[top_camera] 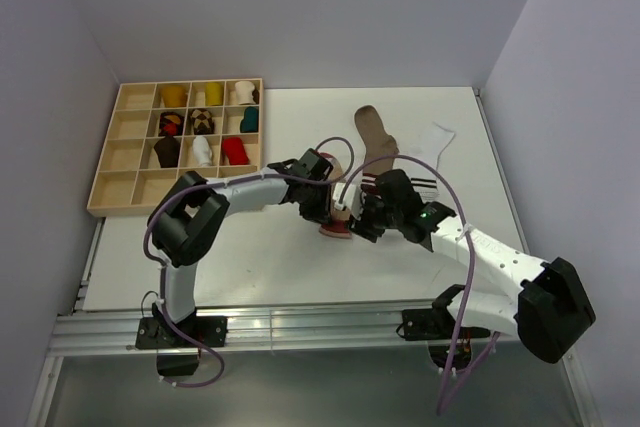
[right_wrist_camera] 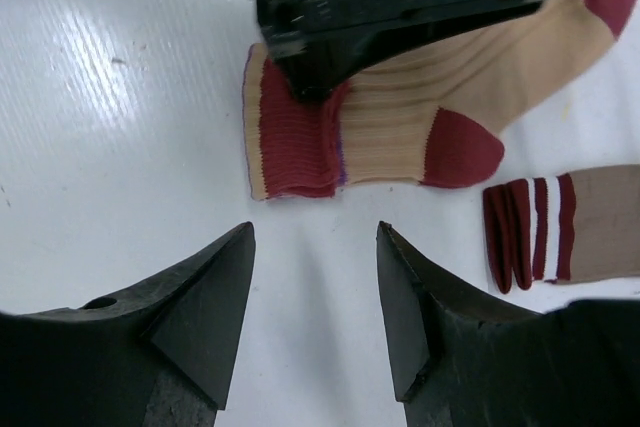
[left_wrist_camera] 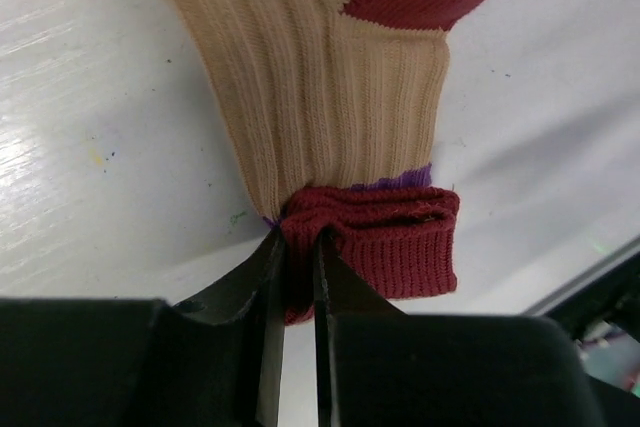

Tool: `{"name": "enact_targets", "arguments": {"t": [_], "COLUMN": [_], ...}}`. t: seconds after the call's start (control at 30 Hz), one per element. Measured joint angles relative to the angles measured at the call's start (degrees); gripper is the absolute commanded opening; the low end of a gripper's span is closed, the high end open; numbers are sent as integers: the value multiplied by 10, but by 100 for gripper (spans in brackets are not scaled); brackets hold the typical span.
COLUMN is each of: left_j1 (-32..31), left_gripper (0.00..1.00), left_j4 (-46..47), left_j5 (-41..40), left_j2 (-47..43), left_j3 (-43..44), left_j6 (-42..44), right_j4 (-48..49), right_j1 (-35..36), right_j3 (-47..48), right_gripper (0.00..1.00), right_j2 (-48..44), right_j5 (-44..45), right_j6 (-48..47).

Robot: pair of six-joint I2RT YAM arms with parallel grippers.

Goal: Roll the socks
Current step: Roll the sock at the center of the board.

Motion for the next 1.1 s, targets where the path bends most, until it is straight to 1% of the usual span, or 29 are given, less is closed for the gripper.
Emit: {"name": "enact_targets", "arguments": {"t": [0.13, 0.23, 0.5, 0.77, 0.87, 0.9, 0.93, 1.03, 1.1], "left_j1": [23, 33, 34, 35, 35, 35, 35, 35, 36], "left_gripper": [9, 10, 11, 11, 13, 14, 16, 22, 25], "left_j4": [-11, -27, -58, -73, -75, -75, -75, -73, -68], "left_j5": [61, 85, 101, 107, 109, 110, 111, 113, 116], "left_j2": [16, 29, 44, 52, 52, 52, 52, 52, 52], "left_j3": [11, 26, 50, 64, 65, 65, 65, 64, 60], "left_j6": [-4, -4, -2, -2, -2, -2, -2, -3, -5], "right_j4": [29, 51, 87, 115, 121, 124, 129, 139, 142], "right_j1": [39, 73, 133, 161, 166, 167, 168, 169, 169], "right_j3": [-22, -37, -54, -54, -54, -54, -54, -50, -46], "right_gripper": [59, 59, 57, 57, 55, 53, 45, 30, 25], "right_j2": [12, 28, 63, 110, 131, 137, 144, 161, 169], "right_j5": [33, 65, 123, 164, 179, 183, 188, 203, 211], "right_j6": [-38, -59, -82, -88, -88, -88, -88, -84, -79]}}
